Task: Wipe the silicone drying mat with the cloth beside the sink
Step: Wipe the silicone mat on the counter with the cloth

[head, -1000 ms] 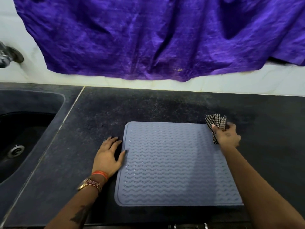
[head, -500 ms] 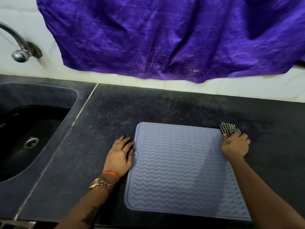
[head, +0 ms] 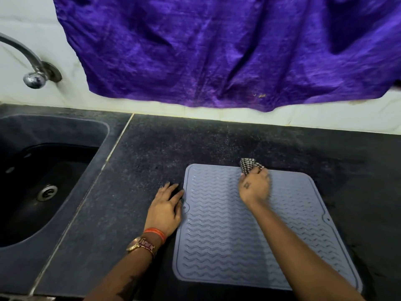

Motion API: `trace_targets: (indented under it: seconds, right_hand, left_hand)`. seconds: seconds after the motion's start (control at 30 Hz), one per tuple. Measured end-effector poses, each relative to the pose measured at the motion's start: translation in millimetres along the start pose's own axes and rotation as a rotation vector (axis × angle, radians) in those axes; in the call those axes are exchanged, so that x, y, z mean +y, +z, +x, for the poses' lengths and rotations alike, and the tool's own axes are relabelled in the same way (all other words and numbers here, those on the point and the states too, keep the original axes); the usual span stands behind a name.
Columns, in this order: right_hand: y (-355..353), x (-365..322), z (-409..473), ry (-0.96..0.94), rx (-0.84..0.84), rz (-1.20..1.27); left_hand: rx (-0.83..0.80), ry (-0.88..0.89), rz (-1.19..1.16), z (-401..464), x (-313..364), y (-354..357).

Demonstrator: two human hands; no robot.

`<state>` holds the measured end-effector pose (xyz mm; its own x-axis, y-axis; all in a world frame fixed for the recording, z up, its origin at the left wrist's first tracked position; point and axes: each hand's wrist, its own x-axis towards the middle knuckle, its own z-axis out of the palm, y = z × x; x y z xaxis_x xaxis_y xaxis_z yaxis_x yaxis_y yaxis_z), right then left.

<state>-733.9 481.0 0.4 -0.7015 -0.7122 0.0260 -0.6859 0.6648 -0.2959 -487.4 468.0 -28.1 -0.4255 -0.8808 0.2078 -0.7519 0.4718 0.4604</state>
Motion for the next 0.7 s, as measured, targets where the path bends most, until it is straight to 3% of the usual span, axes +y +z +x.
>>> trace_targets:
  seconds: [0.53,0.7]
  right_hand:
    - [25.7,-117.6,-48.1,-0.472,-0.206,-0.032]
    - [20.8,-113.4,-47.7,-0.452,-0.400,0.312]
  left_hand:
    - [0.012,0.012,0.013,1.2,-1.2,-0.9]
    - [0.011,0.011,0.021,-0.2,-1.2,-2.2]
